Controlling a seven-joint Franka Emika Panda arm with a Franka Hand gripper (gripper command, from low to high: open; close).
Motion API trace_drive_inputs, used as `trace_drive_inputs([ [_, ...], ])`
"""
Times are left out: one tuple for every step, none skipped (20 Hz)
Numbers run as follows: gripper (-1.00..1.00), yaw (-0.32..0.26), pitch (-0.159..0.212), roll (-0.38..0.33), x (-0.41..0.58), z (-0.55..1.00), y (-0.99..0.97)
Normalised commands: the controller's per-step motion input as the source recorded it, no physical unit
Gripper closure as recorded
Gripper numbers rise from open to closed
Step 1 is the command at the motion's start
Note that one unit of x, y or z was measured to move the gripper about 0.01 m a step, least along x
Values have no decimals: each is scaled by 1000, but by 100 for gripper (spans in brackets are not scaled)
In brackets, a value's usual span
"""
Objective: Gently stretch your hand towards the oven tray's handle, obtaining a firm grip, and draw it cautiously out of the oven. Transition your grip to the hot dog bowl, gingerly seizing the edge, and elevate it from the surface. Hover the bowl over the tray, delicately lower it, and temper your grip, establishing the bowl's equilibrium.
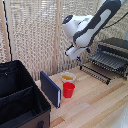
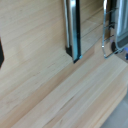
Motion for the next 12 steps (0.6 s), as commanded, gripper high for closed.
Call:
trace_drive_inputs([
  [-100,-190,0,225,411,100,63],
  [-100,-185,0,216,429,77,54],
  [-100,-177,0,198,460,60,49],
  [-100,-165,0,177,509,49,43],
  [-100,-145,0,173,589,37,43],
  [-100,-140,0,179,600,34,37],
  [-100,-138,0,192,623,20,11],
  [-100,-135,0,193,634,11,6],
  [-100,-130,1,201,649,20,0],
  [-100,-128,4,204,663,11,0],
  [-100,-129,8,204,671,0,0],
  [-100,-130,21,222,686,0,0],
])
